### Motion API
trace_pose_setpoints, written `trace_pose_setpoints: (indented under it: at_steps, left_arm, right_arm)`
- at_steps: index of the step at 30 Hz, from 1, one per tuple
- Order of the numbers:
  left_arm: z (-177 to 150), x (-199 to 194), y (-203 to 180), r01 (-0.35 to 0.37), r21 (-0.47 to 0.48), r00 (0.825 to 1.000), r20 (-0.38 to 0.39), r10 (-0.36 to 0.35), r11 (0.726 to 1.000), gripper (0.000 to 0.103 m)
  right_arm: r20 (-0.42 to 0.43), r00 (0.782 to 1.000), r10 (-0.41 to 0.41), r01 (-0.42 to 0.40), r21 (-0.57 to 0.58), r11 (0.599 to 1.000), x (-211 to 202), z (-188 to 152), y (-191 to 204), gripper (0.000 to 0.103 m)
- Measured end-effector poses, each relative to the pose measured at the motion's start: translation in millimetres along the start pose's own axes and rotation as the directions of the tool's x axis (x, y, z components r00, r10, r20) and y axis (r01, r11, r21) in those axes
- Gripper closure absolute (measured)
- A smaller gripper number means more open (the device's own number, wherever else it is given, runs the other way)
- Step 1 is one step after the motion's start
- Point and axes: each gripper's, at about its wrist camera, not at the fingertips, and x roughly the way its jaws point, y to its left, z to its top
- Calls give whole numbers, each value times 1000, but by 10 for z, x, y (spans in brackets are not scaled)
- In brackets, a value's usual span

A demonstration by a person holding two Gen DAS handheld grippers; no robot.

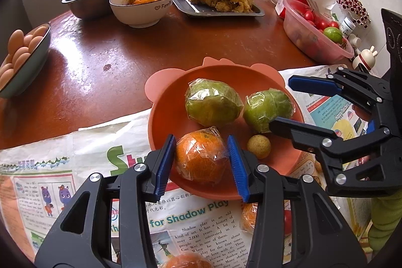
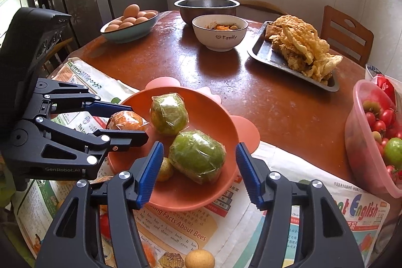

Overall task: Organize fruits
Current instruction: 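Lower both fruits into the plate and open both tools, then withdraw both tools from the plate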

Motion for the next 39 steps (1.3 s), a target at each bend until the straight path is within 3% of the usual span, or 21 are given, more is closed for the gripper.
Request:
trace_pose_setpoints:
  at_steps: [4,18,29,39]
  left_arm:
    - [9,-30,-10,-1,-1,1000,9,1,1000,59]
    - [9,-178,19,-23,-15,999,41,24,1000,48]
    - [-2,-305,32,-51,-24,997,65,53,998,32]
    - [-6,-462,96,-75,-58,992,94,81,995,11]
  right_arm:
    - [3,1000,-3,3,6,1000,-28,-16,1,41]
    - [32,999,-25,24,33,999,-153,-23,-23,30]
    - [52,998,-42,40,41,998,-258,-6,-9,23]
    - [85,994,-66,62,53,997,-412,4,-6,12]
